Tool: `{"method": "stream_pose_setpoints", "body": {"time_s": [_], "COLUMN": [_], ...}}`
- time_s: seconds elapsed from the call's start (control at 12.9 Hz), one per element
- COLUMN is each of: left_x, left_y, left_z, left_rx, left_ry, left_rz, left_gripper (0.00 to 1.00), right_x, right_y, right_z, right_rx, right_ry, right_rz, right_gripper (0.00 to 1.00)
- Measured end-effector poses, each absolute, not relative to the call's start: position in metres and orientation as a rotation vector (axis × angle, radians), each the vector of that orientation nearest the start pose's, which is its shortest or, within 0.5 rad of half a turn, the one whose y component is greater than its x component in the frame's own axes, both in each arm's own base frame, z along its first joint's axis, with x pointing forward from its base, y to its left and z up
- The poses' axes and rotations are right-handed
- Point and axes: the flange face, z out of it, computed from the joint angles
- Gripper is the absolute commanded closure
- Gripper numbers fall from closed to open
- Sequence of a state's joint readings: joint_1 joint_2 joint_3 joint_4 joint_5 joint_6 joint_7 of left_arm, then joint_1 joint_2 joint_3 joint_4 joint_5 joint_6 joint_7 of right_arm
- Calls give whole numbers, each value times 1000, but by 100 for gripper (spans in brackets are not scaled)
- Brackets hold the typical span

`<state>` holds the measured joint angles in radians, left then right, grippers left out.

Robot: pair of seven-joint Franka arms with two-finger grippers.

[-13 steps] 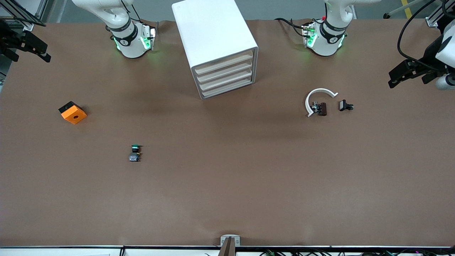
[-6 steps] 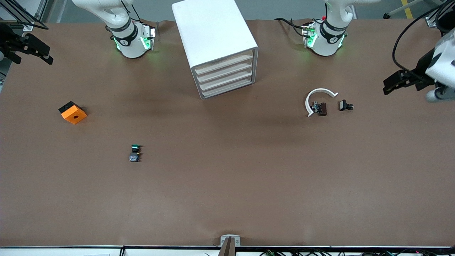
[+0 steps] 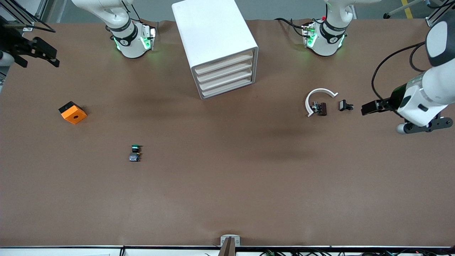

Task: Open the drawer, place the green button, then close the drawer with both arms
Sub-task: 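Reach the right gripper toward the button while the left gripper reaches the cabinet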

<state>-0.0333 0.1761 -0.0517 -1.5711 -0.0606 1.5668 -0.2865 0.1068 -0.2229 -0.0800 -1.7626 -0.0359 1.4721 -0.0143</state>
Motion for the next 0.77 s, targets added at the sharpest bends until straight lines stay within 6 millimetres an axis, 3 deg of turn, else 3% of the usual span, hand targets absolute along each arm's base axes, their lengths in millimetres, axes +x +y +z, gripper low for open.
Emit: {"method": "stream_pose_setpoints", "body": {"time_s": [0.23, 0.46, 0.77], "left_x": [605, 617, 613], "left_y": [-74, -111, -168], "left_z": [483, 427, 352], "left_rx": [-3106, -3060, -2901], "left_ry": [-474, -632, -888], "left_rz": [397, 495, 667], "left_gripper": [0, 0, 0], "right_x": [502, 525, 562], "right_y": [36, 49, 66], "right_z": [609, 581, 506], "right_rx": [-3166, -3179, -3191], "right_ry": [-120, -18, -19], "right_rz": [170, 210, 311], "right_gripper": [0, 0, 0]}}
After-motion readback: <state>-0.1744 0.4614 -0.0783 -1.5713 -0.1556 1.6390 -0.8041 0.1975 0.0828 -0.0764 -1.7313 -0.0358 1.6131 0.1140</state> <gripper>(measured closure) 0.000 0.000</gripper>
